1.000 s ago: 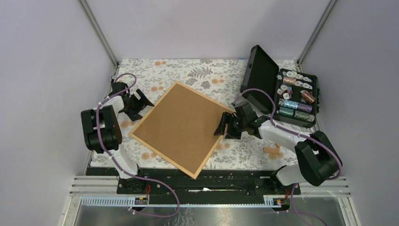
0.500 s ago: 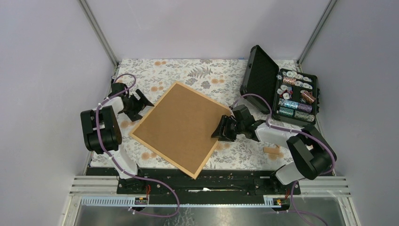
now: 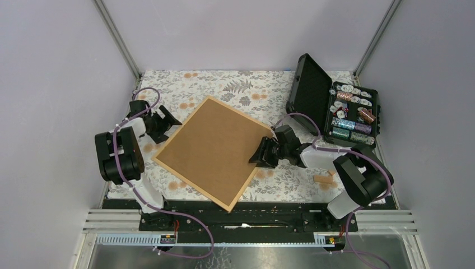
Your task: Put the photo into the frame
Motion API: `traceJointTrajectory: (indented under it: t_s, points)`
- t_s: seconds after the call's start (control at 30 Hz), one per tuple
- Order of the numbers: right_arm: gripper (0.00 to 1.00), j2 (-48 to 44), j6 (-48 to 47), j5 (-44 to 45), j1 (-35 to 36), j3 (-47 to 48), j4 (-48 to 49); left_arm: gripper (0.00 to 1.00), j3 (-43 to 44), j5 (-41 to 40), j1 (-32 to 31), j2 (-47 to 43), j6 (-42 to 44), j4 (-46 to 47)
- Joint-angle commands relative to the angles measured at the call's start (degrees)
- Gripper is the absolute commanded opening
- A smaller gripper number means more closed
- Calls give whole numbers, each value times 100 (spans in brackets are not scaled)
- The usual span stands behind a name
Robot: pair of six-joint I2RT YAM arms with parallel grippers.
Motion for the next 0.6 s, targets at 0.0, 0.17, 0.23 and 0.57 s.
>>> traceJointTrajectory:
  t_s: [0.0, 0.17, 0.23, 0.57]
  points:
    - [53, 230, 263, 162, 364, 117, 1160, 98, -679, 640, -175, 226, -237, -433]
    - [53, 391, 224, 275, 775, 464, 1293, 98, -944, 831, -497, 78, -443, -242]
    - [53, 436, 151, 427, 897, 553, 1237, 98, -1061, 877, -591, 31, -598, -127]
    - [54, 1031, -416, 1806, 1190, 1413, -619, 97, -1239, 911, -804, 15, -737, 100]
